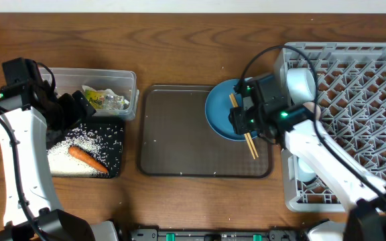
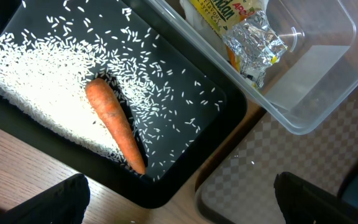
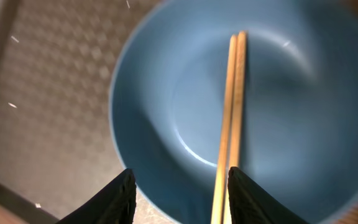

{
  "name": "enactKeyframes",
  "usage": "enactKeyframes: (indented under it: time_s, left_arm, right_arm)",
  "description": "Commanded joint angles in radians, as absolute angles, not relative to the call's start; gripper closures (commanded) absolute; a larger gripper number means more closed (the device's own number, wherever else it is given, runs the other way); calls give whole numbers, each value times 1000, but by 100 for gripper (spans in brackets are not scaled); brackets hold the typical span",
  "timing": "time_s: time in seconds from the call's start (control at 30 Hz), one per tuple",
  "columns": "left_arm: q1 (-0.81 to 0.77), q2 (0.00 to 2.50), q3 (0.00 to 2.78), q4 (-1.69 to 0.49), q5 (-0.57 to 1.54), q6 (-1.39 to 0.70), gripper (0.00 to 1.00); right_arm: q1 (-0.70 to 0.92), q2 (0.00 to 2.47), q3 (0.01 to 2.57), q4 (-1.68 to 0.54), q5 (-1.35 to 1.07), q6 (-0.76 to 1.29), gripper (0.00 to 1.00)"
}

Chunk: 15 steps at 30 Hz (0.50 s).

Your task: Sort waste into correct bins and load items into the dishwasher rack

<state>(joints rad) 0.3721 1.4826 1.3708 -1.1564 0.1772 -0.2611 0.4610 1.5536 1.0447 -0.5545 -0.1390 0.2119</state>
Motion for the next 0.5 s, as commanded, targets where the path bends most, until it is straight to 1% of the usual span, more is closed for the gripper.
enactKeyframes:
  time_s: [0.0,0.17,0.27,0.37,0.47]
  left_arm:
    - [377,1466,1383,-1163,172,-255,2]
    - [377,1466,1383,-1163,172,-255,2]
    - [377,1466,1383,-1163,172,-255,2]
    - [377,1466,1383,-1162,172,-255,2]
    - [377,1466,1383,-1163,172,-255,2]
  right_arm:
    - [479,1616,1037,-547,-127,210,54]
    - [479,1686,1037,-546,-107,208,55]
    - [479,1704,1037,-546,-101,208,61]
    - [479,1706,1037,-546,-102,208,70]
    - [479,1706,1037,-551,-102,208,75]
